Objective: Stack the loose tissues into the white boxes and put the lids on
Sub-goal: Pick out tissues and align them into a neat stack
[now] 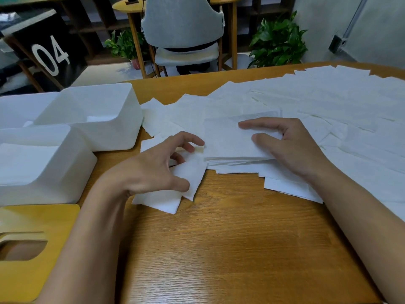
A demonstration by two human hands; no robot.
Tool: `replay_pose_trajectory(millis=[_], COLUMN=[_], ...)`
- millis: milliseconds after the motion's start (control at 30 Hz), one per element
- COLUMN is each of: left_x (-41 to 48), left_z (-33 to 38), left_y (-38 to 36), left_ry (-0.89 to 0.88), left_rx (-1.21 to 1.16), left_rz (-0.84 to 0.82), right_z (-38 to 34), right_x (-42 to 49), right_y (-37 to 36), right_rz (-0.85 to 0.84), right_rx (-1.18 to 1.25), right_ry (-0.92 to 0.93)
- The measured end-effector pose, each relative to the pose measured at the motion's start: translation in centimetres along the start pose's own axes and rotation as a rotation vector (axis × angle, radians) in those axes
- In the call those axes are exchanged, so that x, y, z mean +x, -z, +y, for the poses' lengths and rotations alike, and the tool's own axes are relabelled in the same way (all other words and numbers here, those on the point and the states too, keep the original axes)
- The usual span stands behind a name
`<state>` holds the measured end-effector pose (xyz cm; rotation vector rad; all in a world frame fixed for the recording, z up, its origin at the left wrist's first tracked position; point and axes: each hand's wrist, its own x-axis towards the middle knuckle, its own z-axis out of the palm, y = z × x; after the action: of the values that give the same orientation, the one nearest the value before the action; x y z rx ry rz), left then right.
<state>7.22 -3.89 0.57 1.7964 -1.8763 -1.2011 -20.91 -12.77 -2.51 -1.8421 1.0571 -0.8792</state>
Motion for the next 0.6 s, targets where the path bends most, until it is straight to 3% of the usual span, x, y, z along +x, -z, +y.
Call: replay_pose_trajectory(millis=[200, 600], left_x=[0.7, 1.9], left_z=[-0.5, 2.0], left_y=[-0.3, -3.1], left_ry=[0.014, -0.207], left_rx=[-0.1, -0.686], left_rz=[0.134, 0.244], right_z=[-0.1, -0.5], right_x=[-0.2, -1.1], right_y=[-0.1, -1.4], right_rz=[-0.002, -0.034], right_rx=[0.005, -0.112], right_ry=[0.009, 0.217])
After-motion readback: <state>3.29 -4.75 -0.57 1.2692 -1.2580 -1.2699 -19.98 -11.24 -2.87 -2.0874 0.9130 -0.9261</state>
